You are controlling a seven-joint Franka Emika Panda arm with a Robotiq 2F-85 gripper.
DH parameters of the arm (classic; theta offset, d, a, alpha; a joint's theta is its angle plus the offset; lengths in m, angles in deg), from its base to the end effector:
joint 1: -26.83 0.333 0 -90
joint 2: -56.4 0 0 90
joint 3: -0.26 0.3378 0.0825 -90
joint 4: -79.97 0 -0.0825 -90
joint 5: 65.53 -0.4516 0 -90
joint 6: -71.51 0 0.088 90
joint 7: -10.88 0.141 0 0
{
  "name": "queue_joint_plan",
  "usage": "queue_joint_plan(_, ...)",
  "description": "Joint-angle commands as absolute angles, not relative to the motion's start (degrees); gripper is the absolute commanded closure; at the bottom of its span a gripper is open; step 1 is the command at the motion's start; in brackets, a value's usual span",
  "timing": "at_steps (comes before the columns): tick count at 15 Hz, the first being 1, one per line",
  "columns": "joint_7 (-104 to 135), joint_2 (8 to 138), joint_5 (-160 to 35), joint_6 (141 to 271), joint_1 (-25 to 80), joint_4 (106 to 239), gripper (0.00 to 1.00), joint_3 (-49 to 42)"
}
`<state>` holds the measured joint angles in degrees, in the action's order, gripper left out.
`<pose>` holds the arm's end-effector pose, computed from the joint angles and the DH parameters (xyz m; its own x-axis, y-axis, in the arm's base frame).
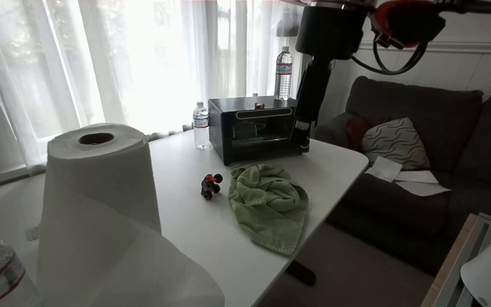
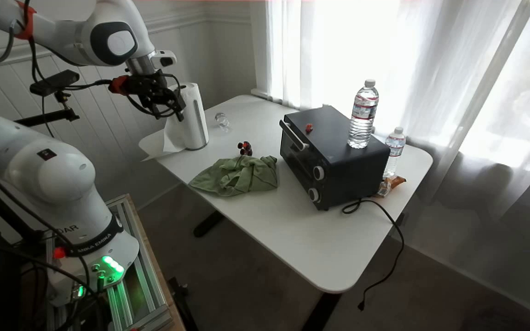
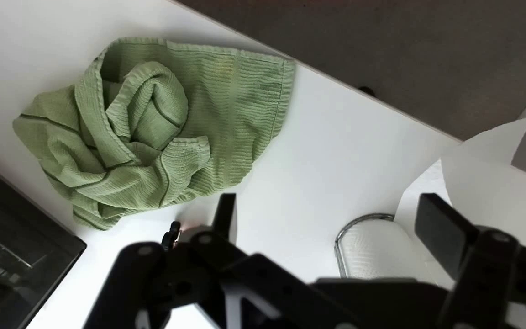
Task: Cut out the paper towel and put it on the green towel
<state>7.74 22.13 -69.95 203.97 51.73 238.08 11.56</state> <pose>0.3339 0.2334 0.3454 0.8075 0.5726 0.1414 0.5712 -0.8190 0.0546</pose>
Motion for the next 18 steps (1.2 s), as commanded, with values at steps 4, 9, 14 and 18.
queue_joint_plan(4,2.9,27.8,-72.9,207.8,53.6,237.1,0.00,11.5)
queue_joint_plan(9,-1.8,33.2,-76.1,210.5,56.2,235.9,0.00,11.4)
queue_joint_plan(14,-6.0,39.3,-83.1,216.4,58.7,233.8,0.00,11.3)
queue_joint_plan(18,-10.9,46.3,-89.8,220.7,60.5,230.3,0.00,11.5)
